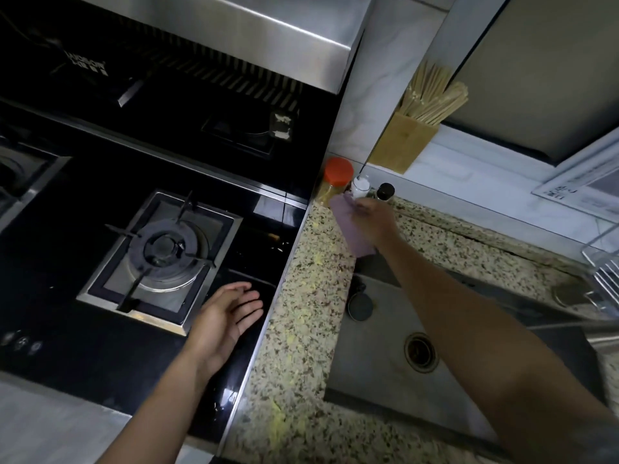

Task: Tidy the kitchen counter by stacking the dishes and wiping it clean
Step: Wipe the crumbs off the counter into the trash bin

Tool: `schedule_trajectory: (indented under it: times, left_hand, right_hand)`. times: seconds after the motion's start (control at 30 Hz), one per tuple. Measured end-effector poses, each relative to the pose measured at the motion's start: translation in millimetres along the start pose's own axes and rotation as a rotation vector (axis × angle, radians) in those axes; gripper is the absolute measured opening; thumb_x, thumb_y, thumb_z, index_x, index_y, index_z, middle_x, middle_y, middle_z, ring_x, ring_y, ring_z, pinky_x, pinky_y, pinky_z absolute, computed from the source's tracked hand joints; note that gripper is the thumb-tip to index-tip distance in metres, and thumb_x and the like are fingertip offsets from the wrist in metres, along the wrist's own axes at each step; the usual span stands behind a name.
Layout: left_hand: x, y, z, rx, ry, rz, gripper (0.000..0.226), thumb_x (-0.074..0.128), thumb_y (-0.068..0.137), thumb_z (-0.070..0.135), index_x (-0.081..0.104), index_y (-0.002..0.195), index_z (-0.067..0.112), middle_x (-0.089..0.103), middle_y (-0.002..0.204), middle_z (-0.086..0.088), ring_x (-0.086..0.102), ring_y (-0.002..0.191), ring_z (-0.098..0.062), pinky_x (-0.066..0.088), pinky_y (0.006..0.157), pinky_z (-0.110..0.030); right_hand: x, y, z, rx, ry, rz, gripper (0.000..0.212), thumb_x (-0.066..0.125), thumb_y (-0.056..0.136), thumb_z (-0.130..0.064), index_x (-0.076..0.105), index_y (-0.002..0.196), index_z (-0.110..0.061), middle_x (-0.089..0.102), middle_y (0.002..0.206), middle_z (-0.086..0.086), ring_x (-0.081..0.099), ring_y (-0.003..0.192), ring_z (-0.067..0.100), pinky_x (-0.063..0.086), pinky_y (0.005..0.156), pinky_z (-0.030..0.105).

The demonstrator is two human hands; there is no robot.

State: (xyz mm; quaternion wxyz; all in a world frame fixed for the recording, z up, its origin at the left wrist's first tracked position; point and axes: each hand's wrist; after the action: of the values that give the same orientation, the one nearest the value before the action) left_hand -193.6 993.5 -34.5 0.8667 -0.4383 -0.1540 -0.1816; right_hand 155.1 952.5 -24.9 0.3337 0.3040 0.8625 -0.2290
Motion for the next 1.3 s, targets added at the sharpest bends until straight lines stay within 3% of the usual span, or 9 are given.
schedule_trajectory:
  times: [0.1, 0.27, 0.43, 0.6, 0.77, 0.93, 1.07, 1.2, 1.3]
  left_hand:
    - [-2.2, 1.3, 5.8, -0.024, -0.121, -0.009, 0.022, 0.048, 0.103, 0.017, 0.066, 0.111, 0.007, 0.073, 0.104, -0.016, 0.072, 0.098, -0.026, 0.064, 0.076, -0.033]
    - [-14.9, -4.5, 8.4, -0.022, -0.162, 0.01, 0.025, 0.048, 0.102, 0.02, 0.067, 0.114, 0.009, 0.076, 0.105, -0.013, 0.076, 0.095, -0.023, 0.064, 0.083, -0.035]
    - [-38.6, -21.3, 4.5, 0.029, -0.229, 0.059, 0.026, 0.047, 0.102, 0.021, 0.068, 0.113, 0.012, 0.076, 0.102, -0.009, 0.076, 0.09, -0.019, 0.062, 0.087, -0.034]
    - [-48.1, -42.4, -20.1, -0.002, -0.254, 0.104, 0.025, 0.048, 0.101, 0.022, 0.07, 0.111, 0.013, 0.076, 0.104, -0.008, 0.077, 0.09, -0.018, 0.064, 0.081, -0.032]
    - [-49.4, -64.0, -38.1, 0.035, -0.311, 0.105, 0.026, 0.047, 0.101, 0.022, 0.07, 0.111, 0.014, 0.076, 0.099, -0.006, 0.075, 0.088, -0.017, 0.062, 0.085, -0.032]
    - [-54.7, -81.0, -55.9, 0.059, -0.324, 0.136, 0.027, 0.048, 0.1, 0.023, 0.07, 0.112, 0.014, 0.073, 0.098, -0.005, 0.074, 0.087, -0.016, 0.059, 0.087, -0.031]
    - [-63.0, -94.8, -67.3, 0.08, -0.328, 0.159, 0.027, 0.048, 0.1, 0.024, 0.071, 0.109, 0.016, 0.073, 0.095, -0.003, 0.074, 0.085, -0.015, 0.06, 0.086, -0.031]
    - [-68.9, -111.6, -78.7, 0.098, -0.345, 0.18, 0.029, 0.047, 0.1, 0.023, 0.073, 0.089, 0.016, 0.069, 0.079, -0.001, 0.073, 0.074, -0.014, 0.063, 0.077, -0.029]
    - [-71.6, -118.3, -86.0, 0.107, -0.347, 0.198, 0.028, 0.047, 0.1, 0.024, 0.074, 0.097, 0.016, 0.071, 0.086, -0.003, 0.074, 0.076, -0.014, 0.063, 0.076, -0.029]
  right_hand:
    - [12.6, 17.2, -5.1, -0.206, -0.143, -0.06, 0.036, 0.043, 0.087, -0.031, 0.074, 0.086, -0.013, 0.069, 0.079, 0.009, 0.06, 0.071, 0.023, 0.032, 0.064, 0.027]
    - [40.3, 33.6, 7.6, -0.36, -0.369, -0.054, 0.034, 0.052, 0.087, -0.025, 0.076, 0.109, -0.016, 0.073, 0.097, 0.009, 0.065, 0.087, 0.027, 0.037, 0.065, 0.03]
    - [64.5, 21.8, 14.1, -0.331, -0.363, -0.001, 0.031, 0.051, 0.09, -0.026, 0.075, 0.105, -0.015, 0.071, 0.093, 0.012, 0.067, 0.084, 0.033, 0.051, 0.062, 0.037]
    - [57.1, 20.3, 15.6, -0.29, -0.335, -0.115, 0.037, 0.056, 0.095, -0.008, 0.071, 0.128, -0.013, 0.063, 0.13, 0.017, 0.062, 0.113, 0.033, 0.049, 0.089, 0.032]
    - [69.3, 49.3, 49.8, -0.347, -0.398, -0.233, 0.048, 0.056, 0.087, -0.003, 0.069, 0.132, -0.017, 0.055, 0.142, 0.018, 0.057, 0.125, 0.038, 0.05, 0.103, 0.047]
    - [57.3, 25.1, 18.8, -0.311, -0.446, -0.275, 0.052, 0.054, 0.091, 0.006, 0.067, 0.136, -0.018, 0.047, 0.15, 0.012, 0.05, 0.132, 0.031, 0.044, 0.105, 0.032]
    - [62.5, 15.3, 26.3, -0.358, -0.445, -0.309, 0.05, 0.054, 0.095, 0.005, 0.067, 0.136, -0.02, 0.051, 0.134, 0.018, 0.057, 0.113, 0.036, 0.038, 0.078, 0.028]
    - [60.1, -3.4, 28.5, -0.397, -0.41, -0.365, 0.047, 0.054, 0.098, 0.004, 0.065, 0.137, -0.02, 0.049, 0.12, 0.018, 0.057, 0.101, 0.036, 0.05, 0.082, 0.04]
    - [60.1, -17.9, 31.2, -0.415, -0.376, -0.419, 0.045, 0.056, 0.1, 0.001, 0.063, 0.139, -0.02, 0.048, 0.117, 0.012, 0.057, 0.099, 0.032, 0.054, 0.09, 0.045]
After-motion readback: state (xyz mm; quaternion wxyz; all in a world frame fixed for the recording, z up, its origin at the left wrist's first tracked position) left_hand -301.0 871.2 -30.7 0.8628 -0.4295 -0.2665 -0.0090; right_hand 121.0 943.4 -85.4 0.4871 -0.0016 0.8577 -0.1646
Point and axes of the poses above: each hand's wrist, its own y-axis towards the middle knuckle, its own x-axis out of the palm, z = x × y
